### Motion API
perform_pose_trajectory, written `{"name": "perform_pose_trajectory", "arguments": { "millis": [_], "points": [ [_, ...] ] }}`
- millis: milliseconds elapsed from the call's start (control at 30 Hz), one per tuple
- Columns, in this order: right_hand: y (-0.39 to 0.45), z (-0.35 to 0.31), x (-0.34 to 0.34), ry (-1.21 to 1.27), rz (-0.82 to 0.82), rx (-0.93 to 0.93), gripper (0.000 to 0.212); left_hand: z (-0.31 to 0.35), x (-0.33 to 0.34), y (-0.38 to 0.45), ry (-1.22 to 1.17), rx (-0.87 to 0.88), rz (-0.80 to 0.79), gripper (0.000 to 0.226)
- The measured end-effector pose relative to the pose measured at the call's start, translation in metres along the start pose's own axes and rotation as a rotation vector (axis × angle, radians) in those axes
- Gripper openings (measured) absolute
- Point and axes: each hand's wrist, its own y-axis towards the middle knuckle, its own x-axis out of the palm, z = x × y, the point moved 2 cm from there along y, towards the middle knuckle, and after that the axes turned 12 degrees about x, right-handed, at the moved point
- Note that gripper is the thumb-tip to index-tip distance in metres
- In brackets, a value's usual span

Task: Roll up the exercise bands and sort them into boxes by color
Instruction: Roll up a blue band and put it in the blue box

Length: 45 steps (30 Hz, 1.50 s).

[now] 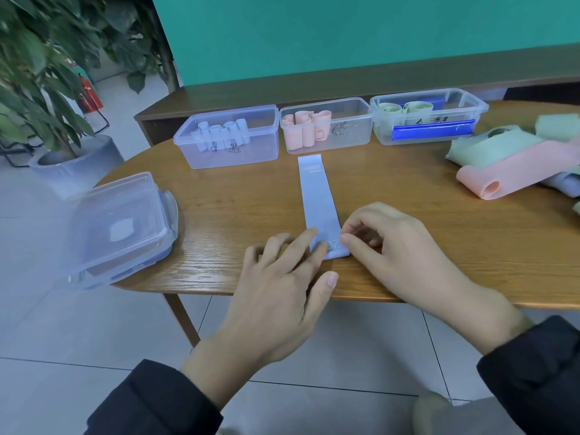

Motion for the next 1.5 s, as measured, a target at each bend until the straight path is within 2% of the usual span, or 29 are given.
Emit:
{"name": "perform_pose_trajectory", "arguments": {
  "millis": [67, 133, 267, 533, 633, 767, 800, 933, 1100, 1233, 1333, 1500],
  "points": [
    [-0.011, -0.001, -0.001, -0.055, 0.001, -0.111, 0.008, 0.0, 0.0, 0.001, 0.003, -0.016, -0.013, 0.058],
    [-0.023, 0.0, 0.002, -0.197, -0.045, -0.173, 0.024, -0.001, 0.002, 0.002, 0.022, -0.023, -0.026, 0.06],
    [-0.031, -0.001, 0.004, -0.38, -0.141, -0.095, 0.049, -0.006, 0.004, 0.004, 0.044, -0.048, -0.062, 0.062],
    [-0.024, -0.008, 0.01, -0.518, -0.266, 0.001, 0.07, -0.009, 0.004, 0.01, -0.048, -0.154, -0.048, 0.084],
    [-0.025, -0.01, 0.011, -0.533, -0.261, -0.001, 0.07, -0.012, 0.002, 0.011, -0.137, -0.164, 0.03, 0.082],
    [-0.026, -0.01, 0.009, -0.532, -0.272, 0.006, 0.071, -0.014, 0.004, 0.003, -0.169, -0.008, 0.316, 0.042],
    [-0.026, -0.01, 0.009, -0.532, -0.272, 0.004, 0.072, -0.013, 0.006, 0.001, -0.144, 0.032, 0.345, 0.037],
    [-0.025, -0.01, 0.01, -0.516, -0.261, -0.001, 0.073, -0.014, 0.01, 0.001, -0.093, 0.063, 0.322, 0.04],
    [-0.019, -0.005, 0.009, -0.502, -0.307, -0.027, 0.06, -0.012, 0.007, 0.004, -0.118, 0.045, 0.265, 0.042],
    [0.004, 0.0, 0.003, -0.397, -0.468, -0.062, 0.048, -0.012, 0.008, 0.005, -0.092, 0.034, 0.209, 0.048],
    [0.022, 0.009, -0.003, -0.43, -0.593, -0.084, 0.055, -0.013, 0.009, 0.004, -0.087, 0.05, 0.218, 0.044],
    [0.048, 0.025, -0.008, -0.485, -0.659, -0.121, 0.057, -0.012, 0.009, 0.009, -0.054, 0.061, 0.144, 0.051]
  ]
}}
